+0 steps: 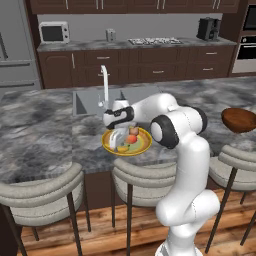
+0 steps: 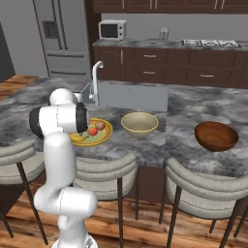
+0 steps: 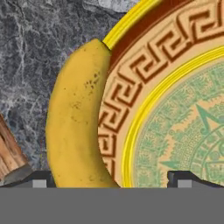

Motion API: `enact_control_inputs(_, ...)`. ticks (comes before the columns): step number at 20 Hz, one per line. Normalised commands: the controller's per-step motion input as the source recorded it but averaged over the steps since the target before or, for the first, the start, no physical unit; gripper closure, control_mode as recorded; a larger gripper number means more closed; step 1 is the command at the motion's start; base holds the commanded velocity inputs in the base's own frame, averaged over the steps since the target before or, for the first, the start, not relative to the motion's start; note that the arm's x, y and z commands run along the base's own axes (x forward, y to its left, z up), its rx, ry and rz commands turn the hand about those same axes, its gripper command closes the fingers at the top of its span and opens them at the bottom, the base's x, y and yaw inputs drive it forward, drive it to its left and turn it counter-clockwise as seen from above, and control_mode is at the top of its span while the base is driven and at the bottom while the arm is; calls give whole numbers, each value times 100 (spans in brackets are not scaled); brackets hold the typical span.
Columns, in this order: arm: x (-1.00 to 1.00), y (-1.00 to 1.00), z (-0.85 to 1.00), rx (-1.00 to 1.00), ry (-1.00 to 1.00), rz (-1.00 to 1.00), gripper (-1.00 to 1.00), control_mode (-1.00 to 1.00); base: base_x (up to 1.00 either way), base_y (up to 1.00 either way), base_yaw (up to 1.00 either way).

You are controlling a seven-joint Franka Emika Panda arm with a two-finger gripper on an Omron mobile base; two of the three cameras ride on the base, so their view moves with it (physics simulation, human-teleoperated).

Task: Take the fruits from the plate on the dining counter and place two fruits in each bowl.

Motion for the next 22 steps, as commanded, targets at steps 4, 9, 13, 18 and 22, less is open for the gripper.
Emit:
enact_control_inputs(4, 0, 3, -36, 5, -9, 2, -100, -100, 0, 0, 0)
enact_control_inputs(9, -5, 5, -38, 0, -4, 0, 100, -100, 0, 0, 0)
enact_control_inputs(13, 0, 0, 0, 0, 0, 0, 100, -100, 0, 0, 0)
enact_control_inputs(18, -18, 0, 77, 0, 0, -7, 100, -100, 0, 0, 0)
enact_control_inputs(22, -56, 0, 100, 0, 0, -15, 100, -100, 0, 0, 0)
